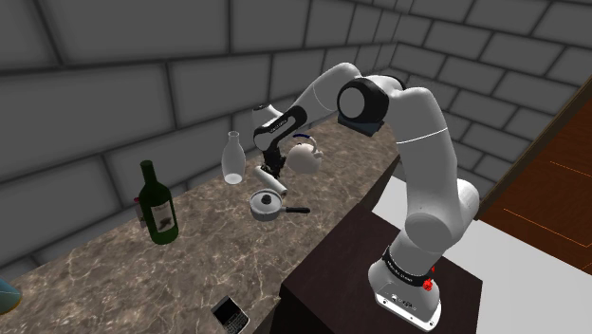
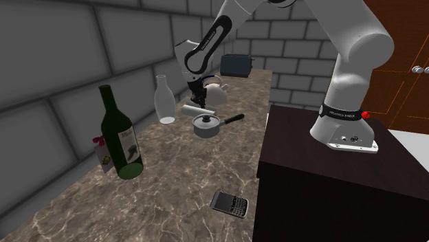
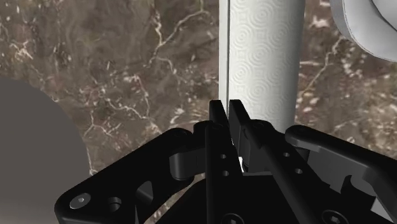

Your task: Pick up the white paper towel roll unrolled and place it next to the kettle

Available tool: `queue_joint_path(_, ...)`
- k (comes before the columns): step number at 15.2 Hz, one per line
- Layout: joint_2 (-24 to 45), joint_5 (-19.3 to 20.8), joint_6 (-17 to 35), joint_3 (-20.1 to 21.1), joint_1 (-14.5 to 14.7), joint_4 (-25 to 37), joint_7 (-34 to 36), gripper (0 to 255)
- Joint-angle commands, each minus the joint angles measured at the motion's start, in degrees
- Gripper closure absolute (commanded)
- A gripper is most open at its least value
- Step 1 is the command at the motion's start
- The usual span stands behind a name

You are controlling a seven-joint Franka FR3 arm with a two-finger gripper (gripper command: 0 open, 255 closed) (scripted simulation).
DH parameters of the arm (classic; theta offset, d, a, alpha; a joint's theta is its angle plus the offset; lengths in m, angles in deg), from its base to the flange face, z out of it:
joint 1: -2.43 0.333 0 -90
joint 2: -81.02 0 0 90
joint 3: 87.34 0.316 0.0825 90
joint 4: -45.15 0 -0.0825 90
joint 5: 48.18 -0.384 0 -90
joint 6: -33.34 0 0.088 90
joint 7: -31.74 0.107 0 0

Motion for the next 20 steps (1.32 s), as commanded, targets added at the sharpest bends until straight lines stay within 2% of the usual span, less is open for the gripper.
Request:
queue_joint_path(1,0.0,0.0,0.0,0.0,0.0,0.0,0.0,255)
queue_joint_path(2,0.0,0.0,0.0,0.0,0.0,0.0,0.0,255)
queue_joint_path(3,0.0,0.0,0.0,0.0,0.0,0.0,0.0,0)
queue_joint_path(8,0.0,0.0,0.0,0.0,0.0,0.0,0.0,0)
queue_joint_path(12,-3.5,-0.9,-5.5,0.7,0.5,1.9,-0.5,0)
queue_joint_path(20,-3.5,-0.9,-5.5,0.7,0.5,1.9,-0.5,0)
